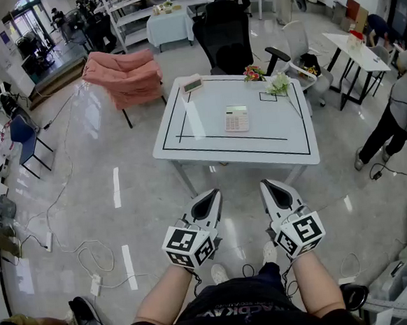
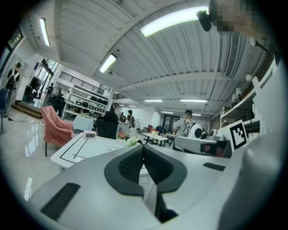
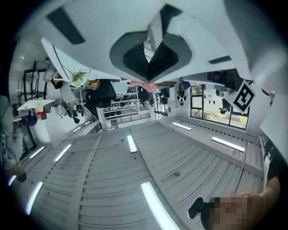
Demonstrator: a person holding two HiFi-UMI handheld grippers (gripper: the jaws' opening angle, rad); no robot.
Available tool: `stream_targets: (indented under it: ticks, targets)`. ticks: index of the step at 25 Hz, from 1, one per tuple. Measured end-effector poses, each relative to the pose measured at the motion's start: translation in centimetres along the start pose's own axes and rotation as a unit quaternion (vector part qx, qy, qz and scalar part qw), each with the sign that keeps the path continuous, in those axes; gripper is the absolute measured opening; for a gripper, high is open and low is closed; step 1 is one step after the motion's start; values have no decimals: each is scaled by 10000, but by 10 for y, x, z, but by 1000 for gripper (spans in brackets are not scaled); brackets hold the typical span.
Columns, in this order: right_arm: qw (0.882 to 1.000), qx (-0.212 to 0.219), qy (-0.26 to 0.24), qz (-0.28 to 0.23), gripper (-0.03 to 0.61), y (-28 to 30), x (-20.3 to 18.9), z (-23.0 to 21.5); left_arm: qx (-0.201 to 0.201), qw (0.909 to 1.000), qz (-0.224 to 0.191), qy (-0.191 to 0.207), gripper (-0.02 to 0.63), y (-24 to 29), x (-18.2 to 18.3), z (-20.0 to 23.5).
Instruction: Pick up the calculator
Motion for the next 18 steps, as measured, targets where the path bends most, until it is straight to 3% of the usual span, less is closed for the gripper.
stream_targets:
  ticks: [13, 15, 16, 17, 18]
  targets:
    - [9992, 282, 284, -66, 2, 0, -2, -30, 218, 9996, 26, 151, 3, 23, -1, -11]
    - [9986, 365, 387, -63, 44, 4, -4, -43, 221, 9996, 21, 177, 71, 33, -1, -16]
    - [9982, 393, 452, -73, 127, 5, -4, -51, 216, 9996, 15, 187, 165, 39, -2, -18]
    - [9978, 423, 508, -84, 214, 7, -4, -59, 230, 9995, 20, 214, 302, 46, -2, -21]
    - [9974, 462, 546, -90, 249, 9, -4, -68, 262, 9993, 38, 256, 334, 53, -2, -24]
Point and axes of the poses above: the fingertips, and each gripper's own axes: y forward along the fingers, z to its left, x out of its top, the point moved 7 cm from there along -y, backward along the fingers, and after that the axes turned 3 degrees about z, right-handed, at the moved point
